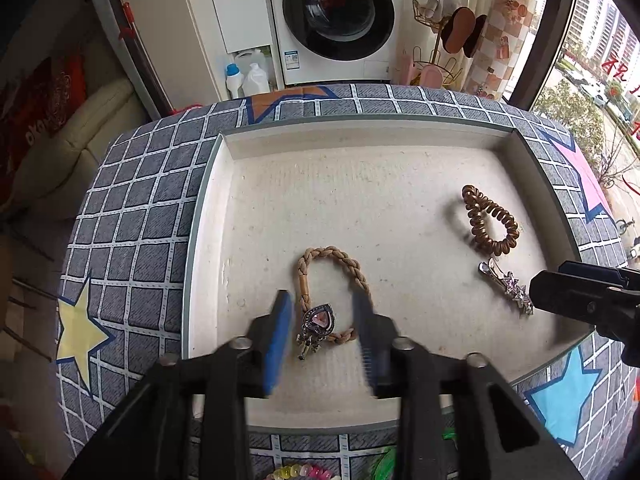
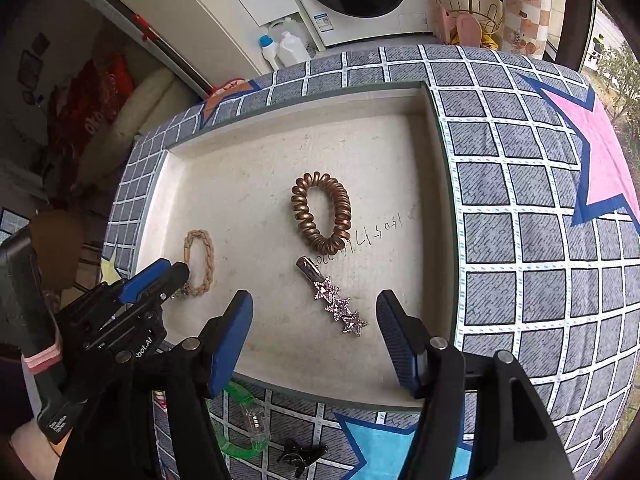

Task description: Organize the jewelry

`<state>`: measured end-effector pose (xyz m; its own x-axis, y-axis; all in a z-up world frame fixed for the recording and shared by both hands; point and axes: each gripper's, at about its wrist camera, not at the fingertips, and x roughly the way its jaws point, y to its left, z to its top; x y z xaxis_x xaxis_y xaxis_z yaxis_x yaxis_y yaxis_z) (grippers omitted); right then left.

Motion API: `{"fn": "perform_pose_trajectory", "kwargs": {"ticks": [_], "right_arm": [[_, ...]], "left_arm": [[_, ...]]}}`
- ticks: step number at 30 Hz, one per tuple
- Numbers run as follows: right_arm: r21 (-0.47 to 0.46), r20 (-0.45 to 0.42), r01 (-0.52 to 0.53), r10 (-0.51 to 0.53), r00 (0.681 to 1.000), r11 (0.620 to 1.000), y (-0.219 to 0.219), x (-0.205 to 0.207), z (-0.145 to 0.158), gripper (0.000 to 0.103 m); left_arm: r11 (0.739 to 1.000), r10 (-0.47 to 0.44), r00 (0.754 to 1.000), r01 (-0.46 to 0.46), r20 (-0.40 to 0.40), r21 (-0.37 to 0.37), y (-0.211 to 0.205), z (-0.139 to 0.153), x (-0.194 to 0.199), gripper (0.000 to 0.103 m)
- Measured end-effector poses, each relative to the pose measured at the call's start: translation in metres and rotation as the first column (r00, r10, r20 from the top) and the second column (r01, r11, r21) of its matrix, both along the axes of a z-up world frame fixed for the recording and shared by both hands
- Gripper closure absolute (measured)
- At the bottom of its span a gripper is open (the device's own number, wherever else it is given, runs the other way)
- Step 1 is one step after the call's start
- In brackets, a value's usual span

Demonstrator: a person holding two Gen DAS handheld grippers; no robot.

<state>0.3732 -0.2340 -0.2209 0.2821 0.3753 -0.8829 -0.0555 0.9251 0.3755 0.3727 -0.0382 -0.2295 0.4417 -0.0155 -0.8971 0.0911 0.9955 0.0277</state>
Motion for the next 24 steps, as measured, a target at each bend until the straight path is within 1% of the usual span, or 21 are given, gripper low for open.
{"fn": "perform_pose_trajectory", "kwargs": {"ticks": [1, 2, 3, 6, 9, 10, 11, 14, 15, 16, 24], "right_arm": [[0.012, 0.004, 0.006, -0.006, 1.000, 1.000, -0.002, -0.001, 0.003, 0.030], [0.024, 0.007, 0.013, -0.013, 1.000, 1.000, -0.002, -0.002, 0.006, 0.030], [0.035, 0.010, 0.020, -0.020, 1.000, 0.999, -0.004, -0.004, 0.009, 0.030], [0.057, 0.018, 0.032, -0.033, 0.999, 0.998, -0.006, -0.005, 0.016, 0.029], [0.077, 0.023, 0.042, -0.043, 0.999, 0.996, -0.010, -0.010, 0.021, 0.027], [0.084, 0.025, 0.043, -0.046, 0.999, 0.996, -0.009, -0.011, 0.023, 0.024], [0.089, 0.029, 0.045, -0.048, 0.998, 0.995, -0.009, -0.012, 0.024, 0.023], [0.097, 0.046, 0.049, -0.053, 0.998, 0.994, -0.011, -0.019, 0.033, 0.021], [0.100, 0.051, 0.052, -0.057, 0.997, 0.994, -0.010, -0.021, 0.036, 0.019], [0.105, 0.057, 0.056, -0.063, 0.996, 0.993, -0.009, -0.024, 0.039, 0.019], [0.115, 0.127, 0.076, -0.090, 0.988, 0.990, -0.003, -0.049, 0.064, 0.016]], "left_arm": [[1.000, 0.008, 1.000, -0.008, 0.027, -0.004, 0.001, 0.005, -0.002, 0.004], [1.000, 0.013, 0.998, -0.013, 0.061, -0.007, 0.002, 0.011, -0.005, 0.004], [1.000, 0.008, 0.997, -0.008, 0.073, -0.008, 0.001, 0.014, -0.006, 0.004], [1.000, -0.003, 0.997, 0.003, 0.071, -0.003, 0.000, 0.020, -0.006, 0.004], [1.000, 0.003, 0.996, -0.003, 0.092, -0.003, 0.002, 0.029, -0.013, 0.004], [1.000, 0.006, 0.995, -0.006, 0.098, -0.006, 0.003, 0.033, -0.015, 0.003], [1.000, 0.008, 0.994, -0.007, 0.105, -0.007, 0.004, 0.036, -0.018, 0.000], [1.000, 0.007, 0.991, -0.006, 0.133, -0.006, 0.006, 0.045, -0.028, 0.000], [1.000, 0.005, 0.990, -0.004, 0.140, -0.007, 0.007, 0.048, -0.031, 0.000], [1.000, 0.004, 0.989, -0.003, 0.146, -0.006, 0.008, 0.051, -0.035, 0.000], [1.000, 0.015, 0.988, -0.011, 0.152, -0.027, 0.021, 0.068, -0.064, 0.000]]}}
